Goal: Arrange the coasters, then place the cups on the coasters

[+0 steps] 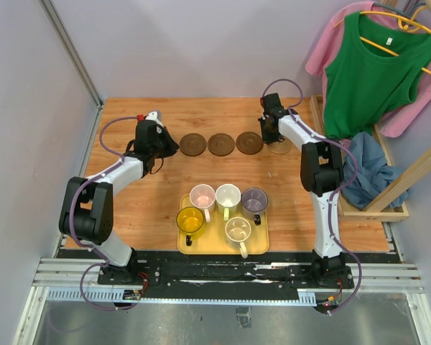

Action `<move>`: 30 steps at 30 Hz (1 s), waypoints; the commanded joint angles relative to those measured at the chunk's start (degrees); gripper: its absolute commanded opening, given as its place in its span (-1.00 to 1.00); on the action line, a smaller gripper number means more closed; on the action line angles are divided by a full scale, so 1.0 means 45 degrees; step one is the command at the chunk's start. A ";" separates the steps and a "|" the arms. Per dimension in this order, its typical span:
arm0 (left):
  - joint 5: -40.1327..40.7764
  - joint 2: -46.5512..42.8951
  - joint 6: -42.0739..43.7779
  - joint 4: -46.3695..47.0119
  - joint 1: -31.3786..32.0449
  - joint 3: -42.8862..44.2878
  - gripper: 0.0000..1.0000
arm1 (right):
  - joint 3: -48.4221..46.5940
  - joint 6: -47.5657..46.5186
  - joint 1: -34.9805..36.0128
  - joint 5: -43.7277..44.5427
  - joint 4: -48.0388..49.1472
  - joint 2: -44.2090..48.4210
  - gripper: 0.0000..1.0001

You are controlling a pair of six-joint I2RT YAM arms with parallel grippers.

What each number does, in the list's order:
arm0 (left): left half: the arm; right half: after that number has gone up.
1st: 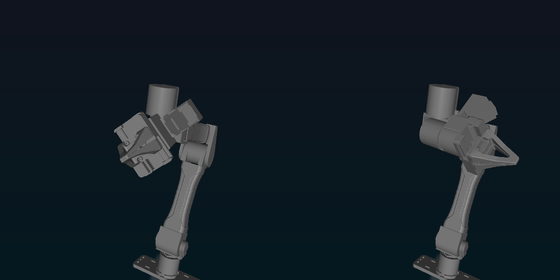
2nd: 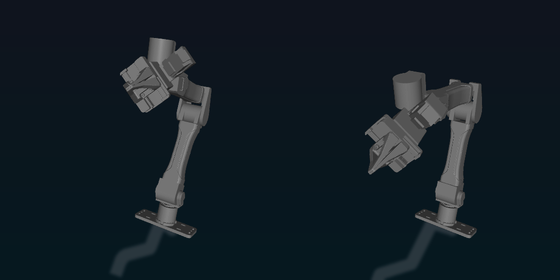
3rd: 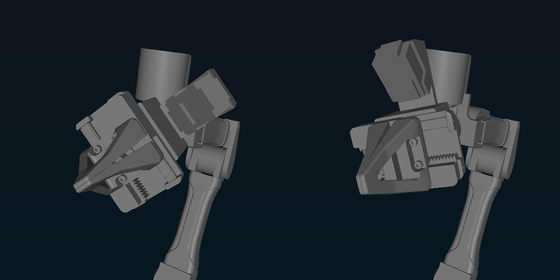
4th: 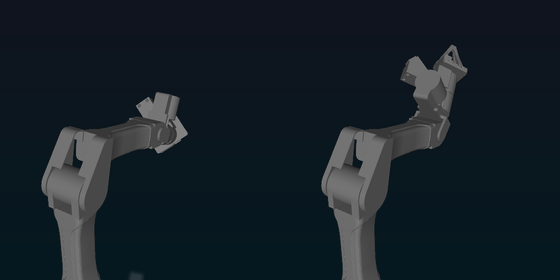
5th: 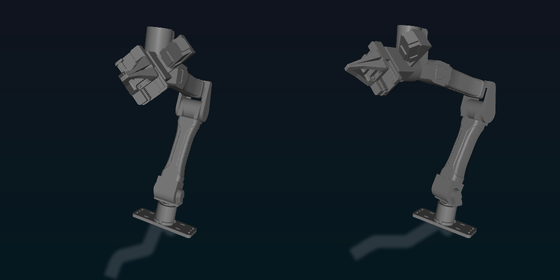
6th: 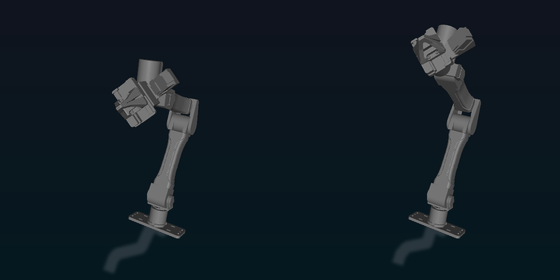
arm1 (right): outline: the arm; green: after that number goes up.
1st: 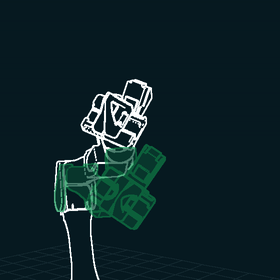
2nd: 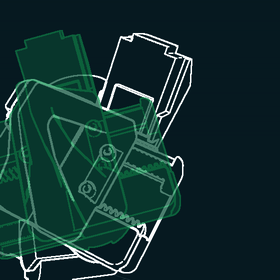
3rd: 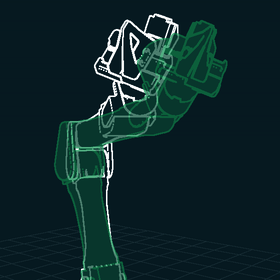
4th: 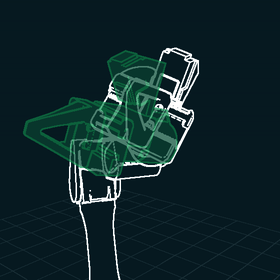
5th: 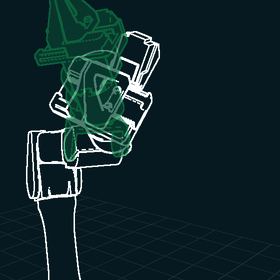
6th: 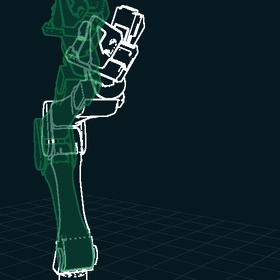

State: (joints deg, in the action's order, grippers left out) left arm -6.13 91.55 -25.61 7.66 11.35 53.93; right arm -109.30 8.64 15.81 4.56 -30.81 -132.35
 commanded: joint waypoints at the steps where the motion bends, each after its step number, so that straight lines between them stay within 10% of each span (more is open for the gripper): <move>1: -0.0126 0.0089 0.0016 0.0455 -0.0082 -0.0015 -0.90 | 0.0113 -0.0059 -0.0062 -0.0234 -0.0136 0.0534 -0.85; 30: -0.0135 0.0000 -0.0162 0.0710 -0.0082 -0.0256 -0.89 | -0.1373 -0.0640 0.1153 -0.2073 0.0153 -0.0307 -0.80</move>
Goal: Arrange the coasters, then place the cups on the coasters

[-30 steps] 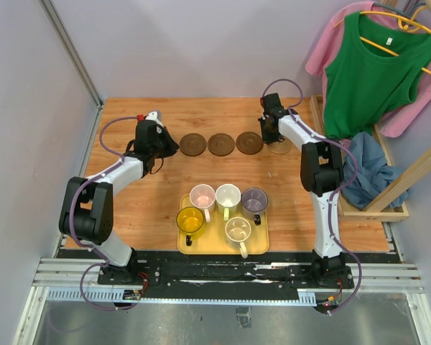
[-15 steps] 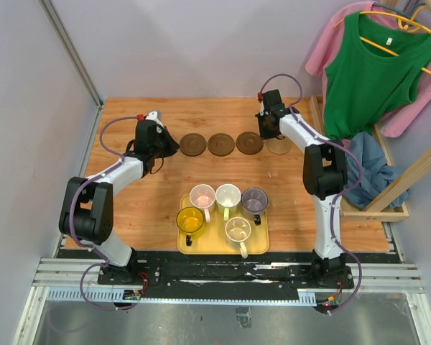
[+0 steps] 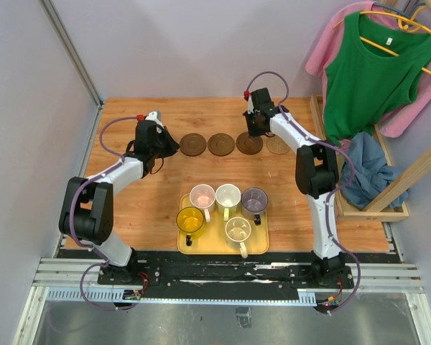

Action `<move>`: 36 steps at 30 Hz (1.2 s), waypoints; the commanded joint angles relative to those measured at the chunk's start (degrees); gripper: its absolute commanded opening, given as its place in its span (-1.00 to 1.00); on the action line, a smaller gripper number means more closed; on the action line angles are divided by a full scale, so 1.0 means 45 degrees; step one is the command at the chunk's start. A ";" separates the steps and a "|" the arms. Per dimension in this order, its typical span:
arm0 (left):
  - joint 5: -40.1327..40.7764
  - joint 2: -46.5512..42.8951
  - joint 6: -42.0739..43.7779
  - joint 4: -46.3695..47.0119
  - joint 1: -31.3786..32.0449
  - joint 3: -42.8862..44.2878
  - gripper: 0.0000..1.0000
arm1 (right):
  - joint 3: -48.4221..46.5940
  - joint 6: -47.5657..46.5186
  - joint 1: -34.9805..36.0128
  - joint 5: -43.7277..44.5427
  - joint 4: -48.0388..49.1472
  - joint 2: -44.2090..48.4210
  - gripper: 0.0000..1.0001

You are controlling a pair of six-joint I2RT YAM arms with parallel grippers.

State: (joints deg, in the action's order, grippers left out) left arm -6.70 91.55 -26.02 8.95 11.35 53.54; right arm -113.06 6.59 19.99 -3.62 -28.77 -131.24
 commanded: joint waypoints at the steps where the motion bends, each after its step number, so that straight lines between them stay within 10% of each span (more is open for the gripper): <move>1: -0.0002 -0.0008 -0.0066 0.0432 -0.0082 -0.0177 -0.89 | -0.0543 -0.0167 0.0226 -0.0281 -0.0304 -0.0605 -0.80; 36: -0.0018 -0.0054 -0.0035 0.0301 -0.0082 -0.0217 -0.89 | 0.0766 0.0151 0.0056 0.1112 -0.0344 -0.0437 -0.82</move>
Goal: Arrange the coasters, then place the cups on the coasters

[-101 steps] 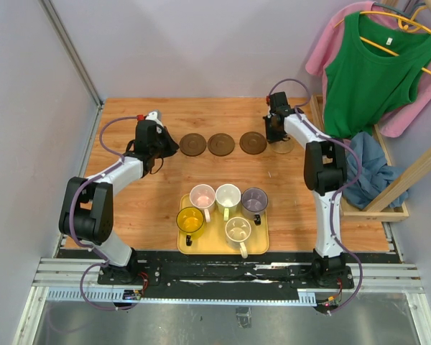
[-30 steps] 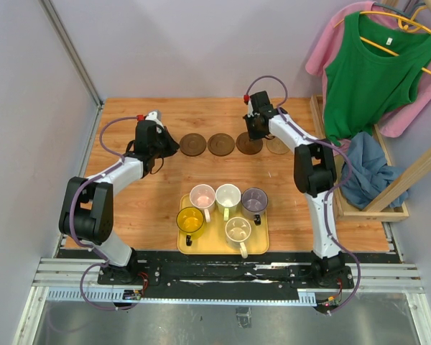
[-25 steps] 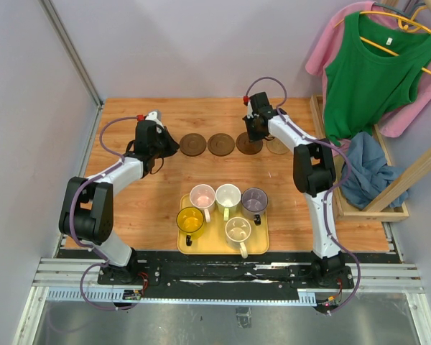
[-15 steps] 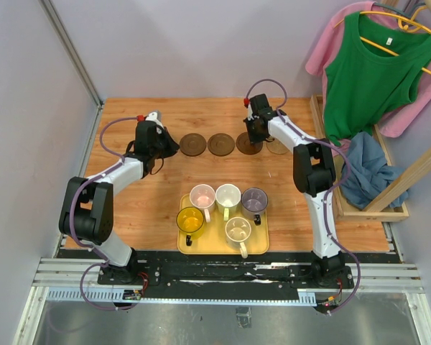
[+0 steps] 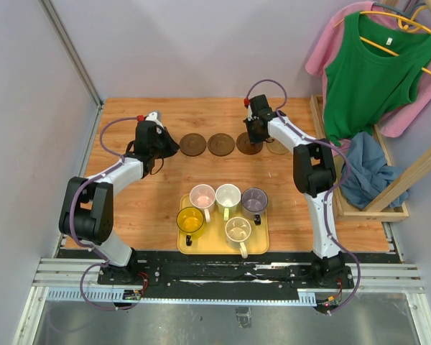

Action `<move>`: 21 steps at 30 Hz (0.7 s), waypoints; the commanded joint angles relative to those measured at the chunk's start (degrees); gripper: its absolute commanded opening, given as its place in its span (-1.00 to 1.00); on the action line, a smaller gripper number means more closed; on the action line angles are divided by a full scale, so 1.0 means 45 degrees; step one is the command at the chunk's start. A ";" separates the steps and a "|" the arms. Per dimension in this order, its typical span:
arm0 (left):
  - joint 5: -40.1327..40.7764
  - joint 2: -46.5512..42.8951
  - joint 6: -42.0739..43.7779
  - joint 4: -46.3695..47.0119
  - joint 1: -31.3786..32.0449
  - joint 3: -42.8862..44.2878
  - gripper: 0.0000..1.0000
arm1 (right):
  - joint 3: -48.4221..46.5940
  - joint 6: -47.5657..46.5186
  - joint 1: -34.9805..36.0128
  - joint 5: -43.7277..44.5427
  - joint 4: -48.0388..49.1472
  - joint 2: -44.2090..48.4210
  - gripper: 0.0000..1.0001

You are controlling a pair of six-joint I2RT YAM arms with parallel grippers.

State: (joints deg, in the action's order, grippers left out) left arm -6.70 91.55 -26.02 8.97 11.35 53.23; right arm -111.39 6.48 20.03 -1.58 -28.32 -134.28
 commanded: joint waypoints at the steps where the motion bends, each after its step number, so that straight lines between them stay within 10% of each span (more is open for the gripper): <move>1: -0.0028 -0.0078 -0.0011 0.0282 -0.0082 -0.0150 -0.89 | 0.0408 0.0180 0.0015 0.0664 -0.0446 0.0248 -0.82; 21: 0.0012 -0.0027 -0.0001 0.0309 -0.0082 -0.0133 -0.89 | 0.0365 0.0167 -0.0084 0.0336 -0.0374 0.0511 -0.80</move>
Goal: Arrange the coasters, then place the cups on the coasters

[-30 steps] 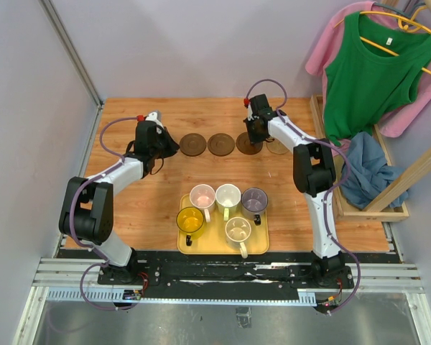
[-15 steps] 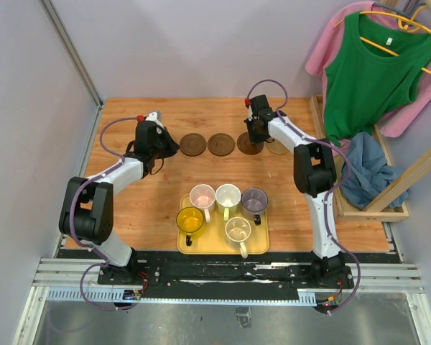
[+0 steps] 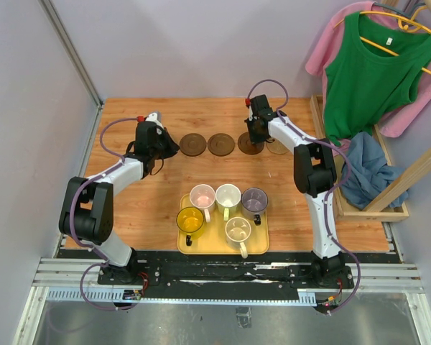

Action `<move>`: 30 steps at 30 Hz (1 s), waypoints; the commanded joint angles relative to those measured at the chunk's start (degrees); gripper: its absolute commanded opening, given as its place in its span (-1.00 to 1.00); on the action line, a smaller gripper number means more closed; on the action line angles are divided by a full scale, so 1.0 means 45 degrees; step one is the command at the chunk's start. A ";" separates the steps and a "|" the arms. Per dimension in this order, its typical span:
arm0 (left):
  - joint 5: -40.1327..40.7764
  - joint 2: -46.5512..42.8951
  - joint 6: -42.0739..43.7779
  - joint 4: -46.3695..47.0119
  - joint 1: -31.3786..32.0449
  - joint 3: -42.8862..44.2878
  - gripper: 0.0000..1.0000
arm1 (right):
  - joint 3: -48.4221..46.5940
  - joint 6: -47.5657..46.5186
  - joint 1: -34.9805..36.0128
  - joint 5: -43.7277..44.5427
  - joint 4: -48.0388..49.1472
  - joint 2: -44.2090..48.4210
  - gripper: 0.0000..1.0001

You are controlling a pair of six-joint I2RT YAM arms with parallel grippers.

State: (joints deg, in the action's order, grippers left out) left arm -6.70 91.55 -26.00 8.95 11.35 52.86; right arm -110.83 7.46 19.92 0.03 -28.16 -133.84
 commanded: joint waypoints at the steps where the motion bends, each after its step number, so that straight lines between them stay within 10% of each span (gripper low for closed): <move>1: 0.0025 -0.0026 -0.0004 0.0306 -0.0082 -0.0033 -0.89 | 0.0219 -0.0083 -0.0068 -0.0109 -0.0378 0.0471 -0.80; 16: 0.0512 -0.0327 0.0389 -0.0005 -0.0101 0.0714 -0.89 | 0.1240 0.0031 -0.0012 -0.0521 0.0555 0.2770 -0.54; 22: 0.0687 -0.1368 0.0545 -0.0012 -0.0140 0.0160 -0.83 | 0.3063 0.0467 -0.0088 0.0200 0.1174 0.4650 -0.05; 30: 0.1247 -0.3136 0.0888 -0.0215 -0.0140 -0.0758 -0.19 | 0.6003 0.1345 -0.0493 0.1144 0.1976 0.7166 0.70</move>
State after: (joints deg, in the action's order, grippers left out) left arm -3.25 80.99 -23.40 7.64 11.16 51.35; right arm -88.12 10.90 19.55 1.52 -21.34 -105.60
